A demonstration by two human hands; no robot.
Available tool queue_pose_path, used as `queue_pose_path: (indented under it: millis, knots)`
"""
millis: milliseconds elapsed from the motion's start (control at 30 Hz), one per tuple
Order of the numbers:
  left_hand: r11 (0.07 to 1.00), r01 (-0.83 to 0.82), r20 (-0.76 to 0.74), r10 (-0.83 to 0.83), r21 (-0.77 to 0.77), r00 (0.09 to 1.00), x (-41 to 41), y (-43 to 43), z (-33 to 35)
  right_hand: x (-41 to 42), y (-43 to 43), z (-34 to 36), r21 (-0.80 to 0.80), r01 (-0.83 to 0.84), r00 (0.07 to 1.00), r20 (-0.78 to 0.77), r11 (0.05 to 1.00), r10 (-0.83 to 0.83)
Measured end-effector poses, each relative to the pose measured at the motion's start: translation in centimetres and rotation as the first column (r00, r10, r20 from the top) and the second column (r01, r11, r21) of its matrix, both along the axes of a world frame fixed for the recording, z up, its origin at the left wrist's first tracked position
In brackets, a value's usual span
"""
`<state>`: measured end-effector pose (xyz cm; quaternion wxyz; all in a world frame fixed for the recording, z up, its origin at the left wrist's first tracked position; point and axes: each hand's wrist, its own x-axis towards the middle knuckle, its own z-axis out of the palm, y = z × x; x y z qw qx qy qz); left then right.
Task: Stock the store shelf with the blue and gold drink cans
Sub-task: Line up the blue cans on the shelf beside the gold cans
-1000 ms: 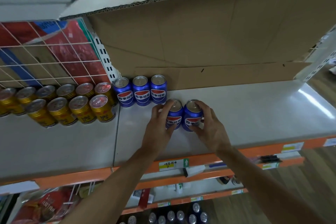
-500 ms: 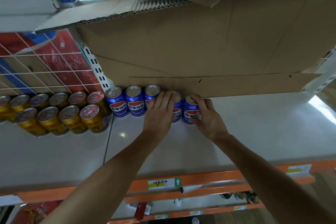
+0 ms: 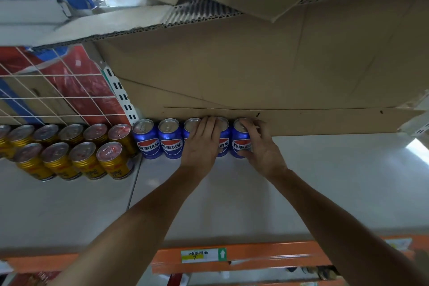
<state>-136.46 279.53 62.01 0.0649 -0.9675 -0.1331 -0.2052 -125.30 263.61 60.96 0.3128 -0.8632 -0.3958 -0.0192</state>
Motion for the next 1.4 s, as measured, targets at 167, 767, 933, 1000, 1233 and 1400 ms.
queue_pose_path:
  millis: [167,767,933,1000,1233,1400]
  knots:
    - [1.000,0.004,0.009,-0.004,-0.015,1.000,0.0,0.2,-0.2,0.1,0.1,0.4,-0.058,-0.002,0.984,0.176,0.998,0.012]
    - [0.992,0.063,-0.017,-0.066,-0.107,0.998,-4.2,-1.0,2.5,-2.0,-1.2,3.0,-0.257,0.018,0.932,0.354,0.966,0.077]
    - [0.986,0.070,0.039,-0.065,-0.153,0.997,-7.1,-2.6,2.4,-4.8,-2.1,3.3,-0.175,-0.011,0.914,0.398,0.985,0.081]
    - [0.985,0.081,0.036,-0.076,-0.154,0.996,-9.0,-3.4,1.8,-6.5,-2.8,3.1,-0.187,-0.019,0.914,0.394,0.982,0.093]
    - [0.963,0.024,-0.059,-0.041,-0.269,0.997,-16.8,-3.7,0.4,-13.6,-4.5,1.6,-0.317,-0.029,0.939,0.317,0.948,0.135]
    - [0.950,0.047,-0.104,-0.082,-0.309,0.991,-23.4,-2.4,-0.7,-21.1,-4.0,0.8,-0.293,-0.002,0.962,0.260,0.956,0.081]
